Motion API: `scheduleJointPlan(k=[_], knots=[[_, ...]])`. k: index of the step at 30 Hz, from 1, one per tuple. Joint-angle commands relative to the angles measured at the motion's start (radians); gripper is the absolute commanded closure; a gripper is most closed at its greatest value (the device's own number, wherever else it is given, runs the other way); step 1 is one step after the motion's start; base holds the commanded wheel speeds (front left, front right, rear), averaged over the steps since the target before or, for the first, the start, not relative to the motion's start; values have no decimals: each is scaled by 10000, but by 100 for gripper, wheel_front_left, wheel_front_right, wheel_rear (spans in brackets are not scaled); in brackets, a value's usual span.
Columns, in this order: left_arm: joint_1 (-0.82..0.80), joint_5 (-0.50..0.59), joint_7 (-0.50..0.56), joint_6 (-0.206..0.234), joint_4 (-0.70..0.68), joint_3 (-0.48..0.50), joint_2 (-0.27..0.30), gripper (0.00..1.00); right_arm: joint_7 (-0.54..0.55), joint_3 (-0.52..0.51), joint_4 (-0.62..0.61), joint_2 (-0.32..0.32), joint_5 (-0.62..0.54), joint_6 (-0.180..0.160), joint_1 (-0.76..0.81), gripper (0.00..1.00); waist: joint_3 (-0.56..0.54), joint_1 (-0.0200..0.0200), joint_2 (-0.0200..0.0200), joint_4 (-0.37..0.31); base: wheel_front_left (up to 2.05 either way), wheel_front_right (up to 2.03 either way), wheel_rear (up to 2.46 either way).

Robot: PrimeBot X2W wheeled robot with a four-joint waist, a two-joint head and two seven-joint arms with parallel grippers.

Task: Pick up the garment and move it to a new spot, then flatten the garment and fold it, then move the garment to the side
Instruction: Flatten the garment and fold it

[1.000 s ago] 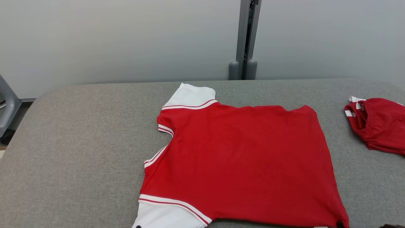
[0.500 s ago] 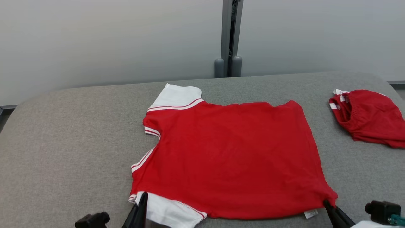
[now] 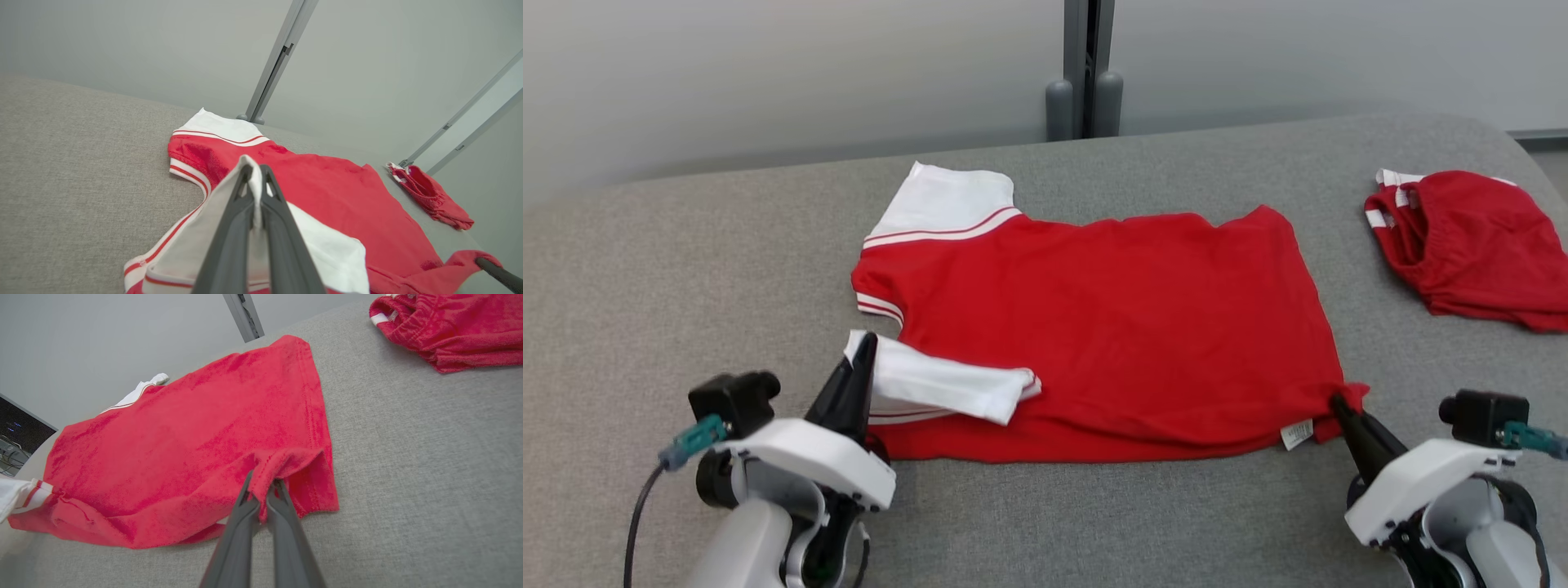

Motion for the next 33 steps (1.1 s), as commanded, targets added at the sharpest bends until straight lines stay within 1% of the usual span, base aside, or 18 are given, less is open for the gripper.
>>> scheduleJointPlan(k=[1, 8, 11, 12, 13, 18, 23, 30, 31, 33], knots=[[-366, 66, -46, -76, 254, 54, 56, 100, -91, 68, 167, -19, 53, 2, -287, 100, 211, 0, 0, -40, 0, 0, 0], [-1864, 179, -287, -396, 2116, -9, 34, 100, -578, 410, 1424, 15, 330, 2, -1666, 100, 598, 0, 0, -58, 0, 0, 0], [-2315, 216, -467, -536, 2817, -102, -52, 100, -981, 568, 1927, 16, 382, 2, -2087, 100, 639, 0, 0, -52, 0, 0, 0], [-2424, 275, -553, -583, 2993, -156, -57, 67, -1120, 658, 2047, 8, 376, 2, -2171, 0, 638, 0, 0, -49, 0, 0, 0], [-2522, 306, -650, -656, 3155, -235, -86, 0, -1218, 749, 2194, 14, 438, 2, -2227, 0, 629, 0, 0, -42, 0, 0, 0], [-2658, 327, -1047, -852, 3755, -472, -272, 0, -1732, 1140, 2718, -221, 535, 2, -2200, 0, 453, 0, 0, 57, 0, 0, 0], [-2211, 211, -1269, -937, 3994, -447, -305, 0, -2155, 1434, 3021, -574, 645, 2, -1846, 0, 199, 0, 0, 183, 0, 0, 0], [-1430, 435, -1356, -962, 4037, -540, -106, 0, -2310, 1678, 3318, -822, 820, 2, -1555, 0, 84, 0, 0, 241, 0, 0, 0], [-1268, 614, -1360, -918, 4073, -618, 58, 0, -2345, 1742, 3421, -845, 851, 2, -1581, 0, 109, 0, 0, 262, 0, 0, 0], [-1182, 744, -1370, -847, 4109, -681, 152, 0, -2378, 1815, 3525, -827, 857, 2, -1648, 0, 152, 0, 0, 286, 0, 0, 0]])
